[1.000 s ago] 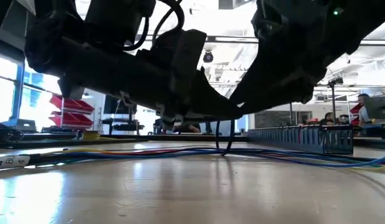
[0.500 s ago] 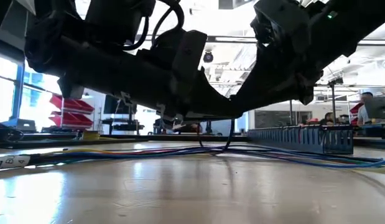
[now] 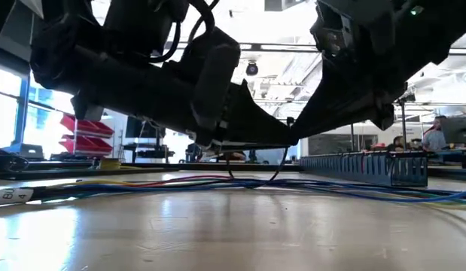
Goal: Ziptie cables
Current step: Wrap the left black zip tie on the cables
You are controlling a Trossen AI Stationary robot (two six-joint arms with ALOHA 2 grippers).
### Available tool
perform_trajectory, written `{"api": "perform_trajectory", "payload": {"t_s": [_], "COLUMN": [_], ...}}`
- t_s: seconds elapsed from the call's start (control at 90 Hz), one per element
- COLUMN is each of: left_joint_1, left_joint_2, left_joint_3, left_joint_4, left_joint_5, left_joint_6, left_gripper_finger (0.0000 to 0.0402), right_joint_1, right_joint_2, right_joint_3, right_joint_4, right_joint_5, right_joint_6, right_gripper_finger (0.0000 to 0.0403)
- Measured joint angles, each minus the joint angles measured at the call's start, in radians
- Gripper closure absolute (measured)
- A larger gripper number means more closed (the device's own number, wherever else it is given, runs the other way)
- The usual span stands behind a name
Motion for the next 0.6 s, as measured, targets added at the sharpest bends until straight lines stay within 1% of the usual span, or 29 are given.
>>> {"api": "perform_trajectory", "payload": {"t_s": [0.111,0.211,0.433,0.6], "left_joint_1": [-0.005,-0.01,-0.048,-0.07], "left_joint_2": [-0.007,-0.028,-0.099,-0.125], "left_joint_3": [-0.003,-0.021,-0.074,-0.067], "left_joint_4": [0.005,0.004,0.009,0.012], "left_joint_5": [0.029,0.029,-0.021,-0.017], "left_joint_6": [0.056,0.072,0.155,0.253], "left_gripper_finger": [0.0254,0.0238,0.0232,0.0232], "right_joint_1": [-0.002,-0.002,-0.002,-0.002], "right_joint_2": [0.0,0.0,0.0,0.0], "right_joint_3": [0.078,0.13,0.143,0.143], "right_joint_4": [-0.187,-0.297,-0.326,-0.292], "right_joint_5": [0.002,-0.017,-0.072,-0.099], "right_joint_6": [-0.001,-0.004,-0.034,-0.144], "right_gripper_finger": [0.0403,0.0403,0.0403,0.0403]}}
